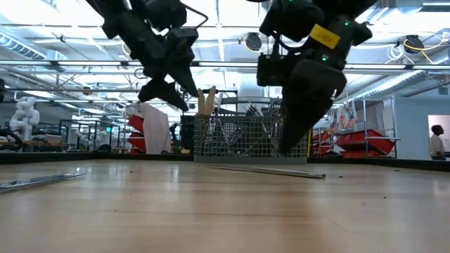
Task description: Sort silverware
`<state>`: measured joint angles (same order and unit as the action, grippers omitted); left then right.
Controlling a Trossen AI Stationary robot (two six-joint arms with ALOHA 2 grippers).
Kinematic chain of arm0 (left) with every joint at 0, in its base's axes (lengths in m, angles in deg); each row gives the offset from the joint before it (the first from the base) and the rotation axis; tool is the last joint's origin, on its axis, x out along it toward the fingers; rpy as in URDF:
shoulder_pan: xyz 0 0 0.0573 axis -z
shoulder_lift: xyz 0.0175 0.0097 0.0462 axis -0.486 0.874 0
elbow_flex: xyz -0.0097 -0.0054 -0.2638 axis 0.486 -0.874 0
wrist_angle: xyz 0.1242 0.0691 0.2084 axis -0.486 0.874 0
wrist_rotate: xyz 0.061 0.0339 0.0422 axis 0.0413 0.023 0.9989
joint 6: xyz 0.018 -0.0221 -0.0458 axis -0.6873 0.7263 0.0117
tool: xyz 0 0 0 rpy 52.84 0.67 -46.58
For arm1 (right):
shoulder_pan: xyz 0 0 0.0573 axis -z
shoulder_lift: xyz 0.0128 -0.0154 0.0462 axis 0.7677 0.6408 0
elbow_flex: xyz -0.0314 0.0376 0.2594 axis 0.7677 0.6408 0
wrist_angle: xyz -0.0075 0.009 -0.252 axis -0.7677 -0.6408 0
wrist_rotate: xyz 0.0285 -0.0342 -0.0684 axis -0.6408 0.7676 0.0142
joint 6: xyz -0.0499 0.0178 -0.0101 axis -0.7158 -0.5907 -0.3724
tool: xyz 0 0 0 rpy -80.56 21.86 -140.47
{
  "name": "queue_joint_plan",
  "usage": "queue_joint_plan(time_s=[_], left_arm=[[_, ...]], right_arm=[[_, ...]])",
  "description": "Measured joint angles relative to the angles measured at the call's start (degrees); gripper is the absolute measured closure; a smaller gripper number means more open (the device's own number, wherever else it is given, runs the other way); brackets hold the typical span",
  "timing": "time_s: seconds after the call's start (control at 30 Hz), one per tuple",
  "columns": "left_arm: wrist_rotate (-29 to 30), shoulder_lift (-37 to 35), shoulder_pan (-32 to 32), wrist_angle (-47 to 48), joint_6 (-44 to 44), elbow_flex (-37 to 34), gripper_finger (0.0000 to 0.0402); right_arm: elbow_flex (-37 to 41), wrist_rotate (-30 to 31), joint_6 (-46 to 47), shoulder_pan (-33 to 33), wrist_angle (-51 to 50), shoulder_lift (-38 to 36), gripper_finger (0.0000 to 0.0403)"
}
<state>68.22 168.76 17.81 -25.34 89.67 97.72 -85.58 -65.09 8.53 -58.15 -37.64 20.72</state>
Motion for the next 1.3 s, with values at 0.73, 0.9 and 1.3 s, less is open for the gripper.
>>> queue_joint_plan(time_s=[0.73, 0.9, 1.3], left_arm=[[-8.65, 2.88, -1.81, -7.32, -1.54, 0.0, 0.0189], [-8.66, 2.88, -2.34, -8.88, -1.55, 0.0, 0.0189], [-8.66, 2.92, -2.53, -8.94, -1.98, 0.0, 0.0189]], right_arm=[[11.28, 1.68, 11.07, -5.85, 2.78, -8.99, 0.0403], [11.67, 1.97, 9.24, -5.53, 4.53, -9.9, 0.0403], [11.68, 1.62, 7.55, -5.27, 9.01, -3.96, 0.0403]])
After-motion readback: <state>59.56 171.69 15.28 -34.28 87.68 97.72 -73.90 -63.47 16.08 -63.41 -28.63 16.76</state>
